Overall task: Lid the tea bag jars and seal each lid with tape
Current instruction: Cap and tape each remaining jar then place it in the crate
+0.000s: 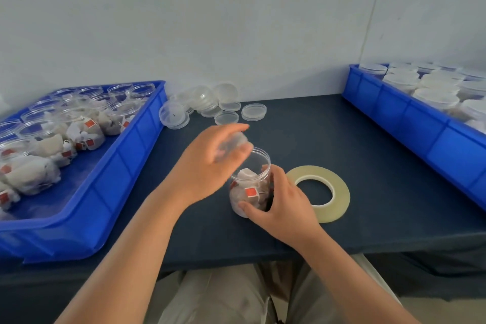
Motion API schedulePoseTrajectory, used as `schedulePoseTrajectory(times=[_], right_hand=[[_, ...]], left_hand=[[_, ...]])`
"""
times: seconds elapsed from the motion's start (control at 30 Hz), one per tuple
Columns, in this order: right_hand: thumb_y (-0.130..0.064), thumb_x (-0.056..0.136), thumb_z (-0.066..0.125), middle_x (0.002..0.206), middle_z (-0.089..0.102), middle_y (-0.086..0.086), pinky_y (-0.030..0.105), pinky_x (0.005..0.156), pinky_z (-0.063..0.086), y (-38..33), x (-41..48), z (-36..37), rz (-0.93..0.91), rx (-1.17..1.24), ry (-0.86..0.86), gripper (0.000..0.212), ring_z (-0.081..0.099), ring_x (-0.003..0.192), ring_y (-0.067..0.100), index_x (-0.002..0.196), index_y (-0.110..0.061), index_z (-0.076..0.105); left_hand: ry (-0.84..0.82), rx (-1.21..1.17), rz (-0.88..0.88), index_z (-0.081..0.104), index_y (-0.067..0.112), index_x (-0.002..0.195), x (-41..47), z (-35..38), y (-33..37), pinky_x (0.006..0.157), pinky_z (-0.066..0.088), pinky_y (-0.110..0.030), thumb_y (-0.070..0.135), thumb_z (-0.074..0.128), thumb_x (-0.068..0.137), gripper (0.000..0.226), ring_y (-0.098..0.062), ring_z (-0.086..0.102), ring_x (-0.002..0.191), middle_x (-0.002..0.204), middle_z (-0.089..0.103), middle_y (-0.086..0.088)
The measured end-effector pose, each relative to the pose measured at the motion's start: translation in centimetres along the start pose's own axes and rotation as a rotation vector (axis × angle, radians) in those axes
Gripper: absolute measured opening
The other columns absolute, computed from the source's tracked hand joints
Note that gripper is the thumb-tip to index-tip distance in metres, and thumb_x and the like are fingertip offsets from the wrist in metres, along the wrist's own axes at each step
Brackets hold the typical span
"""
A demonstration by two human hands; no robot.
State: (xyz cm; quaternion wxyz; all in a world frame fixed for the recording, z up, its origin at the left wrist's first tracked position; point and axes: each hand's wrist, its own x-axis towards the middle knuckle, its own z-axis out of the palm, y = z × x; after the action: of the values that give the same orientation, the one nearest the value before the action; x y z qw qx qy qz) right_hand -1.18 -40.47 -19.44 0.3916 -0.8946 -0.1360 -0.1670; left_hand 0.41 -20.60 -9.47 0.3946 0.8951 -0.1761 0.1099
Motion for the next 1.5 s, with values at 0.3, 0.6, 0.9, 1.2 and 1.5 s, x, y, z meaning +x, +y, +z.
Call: schedulePoseTrajectory(times=[0.3,0.6,0.9,1.2,1.5], right_hand=[[-0.08,0.08,0.065,0.112,0.054,-0.029,0.007,0.064,0.039,-0.5,-0.1,0.0,-0.059,-0.015,-0.021,0.068,0.059,0.089,-0.005,0.131,-0.042,0.041],[-0.071,0.076,0.067,0.097,0.047,-0.027,0.02,0.059,0.041,-1.2,0.9,0.6,-0.018,-0.128,-0.082,0.061,0.057,0.075,-0.001,0.126,-0.045,0.042],[-0.075,0.069,0.074,0.094,0.067,-0.024,0.017,0.063,0.049,-0.1,0.2,-0.2,-0.049,0.031,-0.093,0.066,0.068,0.087,0.0,0.124,-0.044,0.053],[-0.077,0.065,0.073,0.099,0.064,-0.029,0.015,0.065,0.045,-0.5,-0.1,-0.7,0.004,0.077,-0.092,0.061,0.064,0.091,-0.004,0.111,-0.047,0.047],[-0.072,0.067,0.079,0.095,0.064,-0.027,0.012,0.064,0.045,-0.5,-0.1,-0.3,-0.038,0.016,-0.078,0.072,0.064,0.087,-0.001,0.127,-0.046,0.049]], left_hand=[[-0.246,0.486,0.055,0.048,0.058,0.133,1.1,2.7,3.1,0.094,0.046,-0.03,0.076,0.06,0.088,0.049,-0.002,0.041,0.128,0.132,0.042,0.027],[-0.085,0.786,0.092,0.05,0.038,0.122,-0.2,5.4,3.9,0.077,0.046,-0.033,0.094,0.02,0.079,0.077,-0.02,0.049,0.108,0.117,0.049,0.008],[-0.257,0.182,0.247,0.073,0.046,0.087,0.2,3.0,2.5,0.097,0.051,-0.037,0.058,0.06,0.093,0.019,-0.007,0.061,0.116,0.116,0.066,0.022],[-0.186,0.124,0.175,0.049,0.058,0.145,0.4,-0.6,-0.6,0.096,0.044,-0.024,0.07,0.084,0.071,0.083,-0.004,0.053,0.13,0.136,0.055,0.03],[-0.239,0.187,-0.121,0.033,0.043,0.16,-2.6,1.5,2.5,0.109,0.04,-0.026,0.099,0.046,0.072,0.105,0.007,0.04,0.143,0.157,0.038,0.032]])
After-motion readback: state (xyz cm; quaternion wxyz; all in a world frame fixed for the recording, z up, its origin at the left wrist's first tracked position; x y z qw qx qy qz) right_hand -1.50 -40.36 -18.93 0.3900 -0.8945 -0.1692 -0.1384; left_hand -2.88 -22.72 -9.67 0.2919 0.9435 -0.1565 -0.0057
